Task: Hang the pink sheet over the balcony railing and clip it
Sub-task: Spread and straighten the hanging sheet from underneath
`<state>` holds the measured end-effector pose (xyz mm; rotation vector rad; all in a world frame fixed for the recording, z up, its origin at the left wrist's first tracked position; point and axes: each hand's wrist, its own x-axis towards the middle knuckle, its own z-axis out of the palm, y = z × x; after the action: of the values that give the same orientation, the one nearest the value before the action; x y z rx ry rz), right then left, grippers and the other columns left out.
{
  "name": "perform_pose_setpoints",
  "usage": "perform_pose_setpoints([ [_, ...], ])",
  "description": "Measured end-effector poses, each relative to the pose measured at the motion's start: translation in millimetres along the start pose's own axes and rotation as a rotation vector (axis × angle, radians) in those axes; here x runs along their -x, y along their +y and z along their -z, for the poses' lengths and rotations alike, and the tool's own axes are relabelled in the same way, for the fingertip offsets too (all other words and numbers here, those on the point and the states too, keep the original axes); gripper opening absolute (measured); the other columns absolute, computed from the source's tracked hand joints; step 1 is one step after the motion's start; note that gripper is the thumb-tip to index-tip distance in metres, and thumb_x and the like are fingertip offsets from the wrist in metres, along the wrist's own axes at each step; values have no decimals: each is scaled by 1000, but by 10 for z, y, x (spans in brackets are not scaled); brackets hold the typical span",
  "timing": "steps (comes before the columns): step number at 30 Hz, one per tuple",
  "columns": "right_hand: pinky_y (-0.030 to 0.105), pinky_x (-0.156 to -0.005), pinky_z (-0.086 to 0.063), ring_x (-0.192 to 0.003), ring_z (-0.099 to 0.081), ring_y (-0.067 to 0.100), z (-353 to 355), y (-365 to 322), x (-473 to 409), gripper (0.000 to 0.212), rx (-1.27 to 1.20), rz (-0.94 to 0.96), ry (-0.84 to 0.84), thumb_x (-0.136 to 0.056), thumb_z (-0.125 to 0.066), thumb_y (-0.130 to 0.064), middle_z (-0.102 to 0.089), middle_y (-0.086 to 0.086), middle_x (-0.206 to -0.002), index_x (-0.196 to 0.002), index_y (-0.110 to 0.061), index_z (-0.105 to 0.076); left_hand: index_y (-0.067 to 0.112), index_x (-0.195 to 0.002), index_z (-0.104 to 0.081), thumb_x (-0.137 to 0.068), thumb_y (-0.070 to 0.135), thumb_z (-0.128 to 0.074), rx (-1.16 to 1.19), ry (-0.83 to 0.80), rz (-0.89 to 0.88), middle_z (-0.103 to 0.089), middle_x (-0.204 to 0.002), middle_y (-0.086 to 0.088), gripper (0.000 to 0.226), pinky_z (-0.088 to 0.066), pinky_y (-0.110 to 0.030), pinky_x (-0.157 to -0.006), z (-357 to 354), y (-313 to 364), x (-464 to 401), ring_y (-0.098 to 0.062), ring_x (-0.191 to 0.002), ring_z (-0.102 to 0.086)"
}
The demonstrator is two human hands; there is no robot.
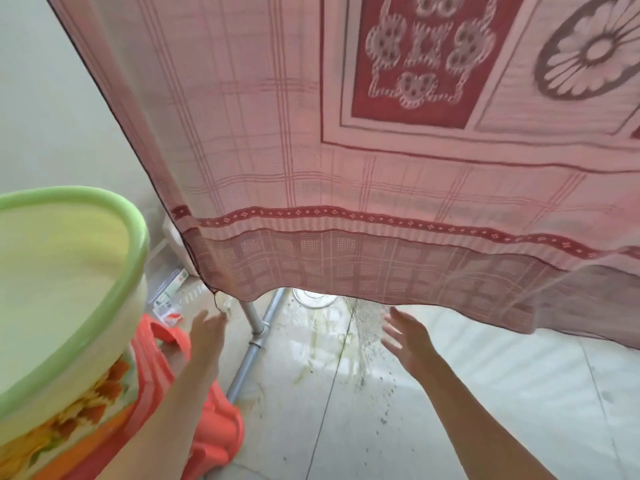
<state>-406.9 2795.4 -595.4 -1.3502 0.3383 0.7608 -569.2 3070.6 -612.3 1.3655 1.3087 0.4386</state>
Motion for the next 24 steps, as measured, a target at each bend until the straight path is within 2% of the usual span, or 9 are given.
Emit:
perform_pose_setpoints([
  [1,44,-102,-36,-119,-47,30,37,-95,172,45,143,-22,9,-92,-56,-26,-51,14,-128,-130,-6,-44,2,-137,-35,-92,15,-51,-154,-36,24,-52,-119,-16,50,-39,-42,-96,11,59,217,-31,-109,-51],
  [3,43,-104,-35,-122,-48,32,102,-355,533,54,385,-33,32,-91,-57,-29,-52,18,-131,-138,-9,-38,-1,-138,-30,-92,18,-53,-358,-112,-3,-42,-137,-25,55,-30,-38,-103,14,295,665,-35,-125,-43],
  [7,32,-104,-33,-127,-45,25,175,-1103,1344,59,711,82,36,-91,-55,-37,-48,9,-139,-141,-15,-34,-3,-132,-39,-90,15,-55,-543,-280,-236,-50,-127,-28,48,-37,-39,-94,15,1127,1500,-38,-115,-50],
  [10,24,-97,-33,-126,-47,22,200,-1832,2068,53,955,337,78,-92,-53,-35,-50,4,-137,-139,-16,-37,6,-137,-36,-90,20,-54,-696,-411,-523,-42,-138,-16,52,-31,-42,-107,70,1904,2085,-33,-129,-38],
  [13,28,-100,-34,-126,-46,21,188,-2698,2930,54,1184,547,68,-94,-47,-40,-50,2,-139,-143,-22,-32,15,-144,-25,-93,34,-45,-845,-490,-752,-30,-149,-9,58,-21,-41,-114,172,2859,2718,-26,-138,-26],
  [15,33,-101,-37,-126,-45,21,155,-3322,3470,58,1293,646,87,-93,-46,-42,-48,4,-140,-145,-23,-27,20,-145,-20,-90,49,-30,-945,-504,-918,-22,-153,-5,64,-14,-40,-115,277,3559,3152,-23,-141,-19],
  [18,30,-100,-35,-126,-44,20,14,-4259,4287,59,1348,827,144,-93,-46,-43,-48,3,-139,-145,-24,-27,20,-142,-29,-86,50,-20,-907,-447,-1161,-30,-149,-5,65,-17,-39,-112,483,4566,3732,-24,-138,-27],
  [21,29,-104,-31,-127,-43,21,-203,-5094,5021,61,1403,1039,178,-91,-36,-50,-50,3,-136,-144,-21,-30,22,-132,-39,-86,39,-28,-806,-353,-1390,-51,-133,-9,50,-35,-46,-105,684,5512,4208,-29,-123,-48],
  [24,37,-97,-46,-115,-55,24,-456,-5757,5562,46,1370,1375,288,-94,-44,-35,-60,6,-124,-135,-14,-46,18,-126,-47,-89,32,-28,-728,-281,-1541,-52,-131,-8,44,-38,-45,-104,913,6327,4539,-28,-123,-48],
])
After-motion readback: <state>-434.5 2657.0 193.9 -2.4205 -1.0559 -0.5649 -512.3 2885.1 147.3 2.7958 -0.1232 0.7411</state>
